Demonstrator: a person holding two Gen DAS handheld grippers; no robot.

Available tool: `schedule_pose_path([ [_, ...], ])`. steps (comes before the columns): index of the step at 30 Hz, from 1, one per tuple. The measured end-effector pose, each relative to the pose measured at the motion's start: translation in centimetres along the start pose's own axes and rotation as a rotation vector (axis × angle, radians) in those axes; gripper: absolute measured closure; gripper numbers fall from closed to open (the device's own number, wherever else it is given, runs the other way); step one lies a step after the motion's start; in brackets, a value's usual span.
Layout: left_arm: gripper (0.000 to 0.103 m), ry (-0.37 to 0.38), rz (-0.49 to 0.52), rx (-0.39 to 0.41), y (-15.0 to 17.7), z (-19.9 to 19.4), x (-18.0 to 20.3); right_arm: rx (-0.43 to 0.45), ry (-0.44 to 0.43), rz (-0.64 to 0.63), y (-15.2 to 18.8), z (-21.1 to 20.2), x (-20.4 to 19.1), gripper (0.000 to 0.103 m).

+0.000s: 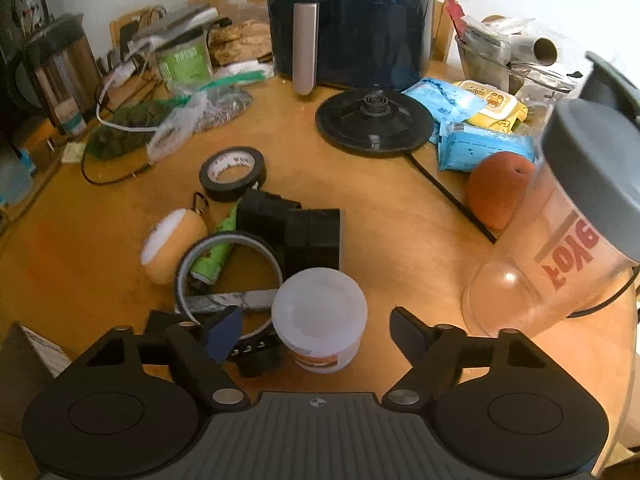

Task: Organize objects
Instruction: 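Reach the right tool to the white plastic tub and grasp it, then lift the white tub with the right tool and hold it up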

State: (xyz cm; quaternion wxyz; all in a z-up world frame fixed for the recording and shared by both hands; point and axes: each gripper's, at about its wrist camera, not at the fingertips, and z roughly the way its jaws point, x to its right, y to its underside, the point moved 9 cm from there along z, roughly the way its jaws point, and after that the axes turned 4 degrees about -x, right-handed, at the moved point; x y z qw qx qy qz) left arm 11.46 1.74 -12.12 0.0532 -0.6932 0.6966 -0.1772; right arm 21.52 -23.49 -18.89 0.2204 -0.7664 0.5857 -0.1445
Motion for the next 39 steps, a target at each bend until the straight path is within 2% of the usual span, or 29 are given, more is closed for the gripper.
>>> schedule_pose_path([
  [4,0.001,0.001,-0.018,-0.002,0.2,-0.1,-0.5,-0.008,0.008,-0.004,0.1,1.1,-0.3,0.040],
  [7,0.001,0.002,-0.026,-0.005,0.3,-0.1,-0.7,-0.004,0.038,-0.012,0.0,1.6,-0.3,0.046],
  [16,0.001,0.025,-0.021,-0.001,0.3,-0.2,-0.8,0.005,0.047,-0.002,-0.1,1.5,-0.1,0.046],
  [26,0.001,0.051,-0.003,0.023,-0.6,-0.8,-0.4,0.063,0.023,0.063,-0.1,-2.4,0.9,0.046],
  [39,0.001,0.081,0.077,0.044,-2.5,-1.0,1.5,0.128,-0.006,0.151,0.7,-6.6,1.6,0.046],
])
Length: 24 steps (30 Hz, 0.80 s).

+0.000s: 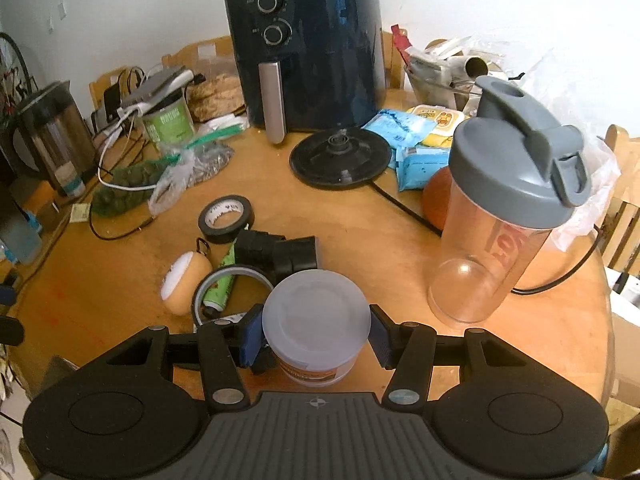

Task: Organize objects
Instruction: 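Lift the white tub with the right tool and hold it up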

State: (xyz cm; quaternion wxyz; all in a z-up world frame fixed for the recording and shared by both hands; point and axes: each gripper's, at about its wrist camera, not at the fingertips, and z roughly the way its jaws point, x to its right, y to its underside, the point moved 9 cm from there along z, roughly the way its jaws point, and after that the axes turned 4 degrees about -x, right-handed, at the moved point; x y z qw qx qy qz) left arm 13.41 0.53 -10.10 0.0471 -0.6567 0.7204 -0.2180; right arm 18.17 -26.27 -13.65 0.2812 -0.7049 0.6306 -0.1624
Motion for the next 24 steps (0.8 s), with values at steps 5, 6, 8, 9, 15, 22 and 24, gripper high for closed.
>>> schedule_pose_path([
  [5,0.001,0.016,0.037,-0.009,-0.4,-0.1,0.8,0.029,-0.010,0.028,-0.1,-1.0,-0.2,0.046],
  [6,0.001,0.019,0.046,-0.010,-0.4,-0.1,0.9,0.037,-0.010,0.035,-0.1,-1.2,-0.2,0.046],
  [8,0.001,0.025,0.060,-0.010,-0.6,-0.3,1.0,0.054,-0.006,0.050,-0.3,-1.6,0.0,0.046],
  [9,0.001,0.028,0.067,-0.009,-0.7,-0.4,1.1,0.063,-0.002,0.058,-0.4,-1.9,0.0,0.046],
  [15,0.001,0.062,0.083,0.001,-1.1,-0.8,1.8,0.113,0.026,0.101,-0.9,-3.7,0.8,0.046],
  [22,0.001,0.091,0.120,0.028,-0.9,-1.4,3.6,0.167,0.055,0.119,-0.8,-7.3,1.8,0.046],
  [24,0.001,0.100,0.118,0.043,-0.8,-1.6,4.1,0.174,0.057,0.125,-0.6,-8.3,2.1,0.046],
])
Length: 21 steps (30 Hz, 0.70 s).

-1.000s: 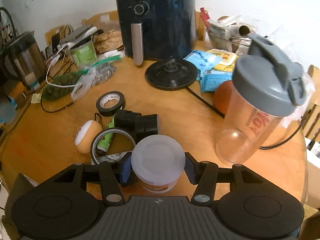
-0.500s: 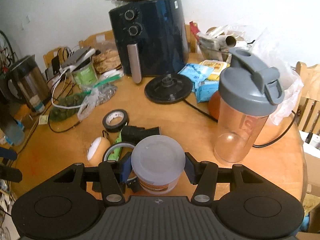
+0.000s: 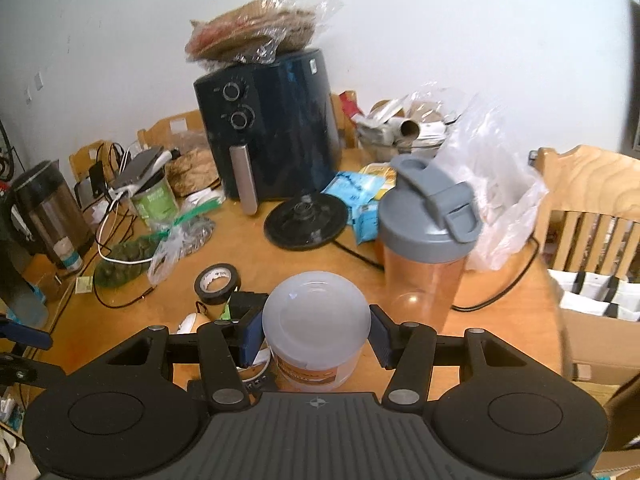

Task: Organize objects
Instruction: 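Lift the white tub with the right tool and hold it up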

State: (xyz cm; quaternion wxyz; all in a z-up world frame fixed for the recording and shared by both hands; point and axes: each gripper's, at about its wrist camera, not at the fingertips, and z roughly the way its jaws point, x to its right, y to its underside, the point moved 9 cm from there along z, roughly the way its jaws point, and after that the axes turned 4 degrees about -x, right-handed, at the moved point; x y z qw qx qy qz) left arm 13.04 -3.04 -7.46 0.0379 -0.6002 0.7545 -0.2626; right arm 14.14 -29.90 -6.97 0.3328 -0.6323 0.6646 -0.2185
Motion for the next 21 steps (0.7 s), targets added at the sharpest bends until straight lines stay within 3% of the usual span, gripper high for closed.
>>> schedule_pose_path([
  [8,0.001,0.012,-0.087,0.040,0.7,-0.7,0.3,0.007,-0.002,-0.040,-0.3,-2.0,0.6,0.046],
  [12,0.001,-0.014,-0.121,0.035,0.9,-0.4,0.2,0.022,-0.033,-0.042,-0.9,-1.9,0.8,0.046],
  [21,0.001,-0.097,-0.187,0.109,-0.6,-1.8,0.0,0.033,-0.119,-0.096,-1.5,-3.7,0.7,0.046],
])
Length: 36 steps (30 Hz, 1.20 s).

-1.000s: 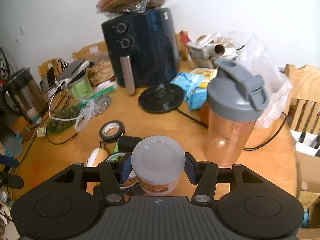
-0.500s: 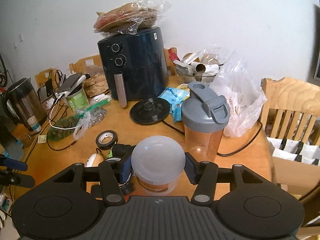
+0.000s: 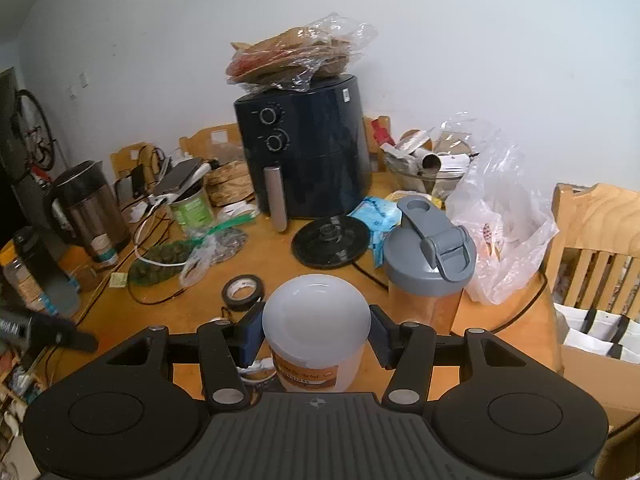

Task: Organize objects
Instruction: 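Lift the white tub with the right tool and hold it up, then grasp the cartoon-face case with the left tool while the right tool holds the tub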

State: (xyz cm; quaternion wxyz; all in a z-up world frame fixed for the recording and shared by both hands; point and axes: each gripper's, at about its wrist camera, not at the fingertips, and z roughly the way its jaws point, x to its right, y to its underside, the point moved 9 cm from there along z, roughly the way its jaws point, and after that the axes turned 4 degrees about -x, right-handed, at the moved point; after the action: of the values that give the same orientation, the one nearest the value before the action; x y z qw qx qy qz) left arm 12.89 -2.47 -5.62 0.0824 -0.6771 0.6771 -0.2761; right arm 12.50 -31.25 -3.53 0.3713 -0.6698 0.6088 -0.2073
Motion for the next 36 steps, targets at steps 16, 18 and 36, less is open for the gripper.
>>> schedule_pose_path([
  [16,0.001,-0.076,-0.050,0.067,-3.4,0.0,-2.9,-0.038,-0.077,-0.027,2.0,-0.1,-0.1,0.046],
  [18,0.001,-0.070,-0.041,0.055,-3.6,0.8,-3.2,-0.041,-0.064,-0.012,2.3,0.0,0.0,0.046],
  [36,0.003,0.053,0.029,-0.075,-4.5,8.3,-5.3,-0.065,0.082,0.181,4.5,0.0,1.0,0.046],
])
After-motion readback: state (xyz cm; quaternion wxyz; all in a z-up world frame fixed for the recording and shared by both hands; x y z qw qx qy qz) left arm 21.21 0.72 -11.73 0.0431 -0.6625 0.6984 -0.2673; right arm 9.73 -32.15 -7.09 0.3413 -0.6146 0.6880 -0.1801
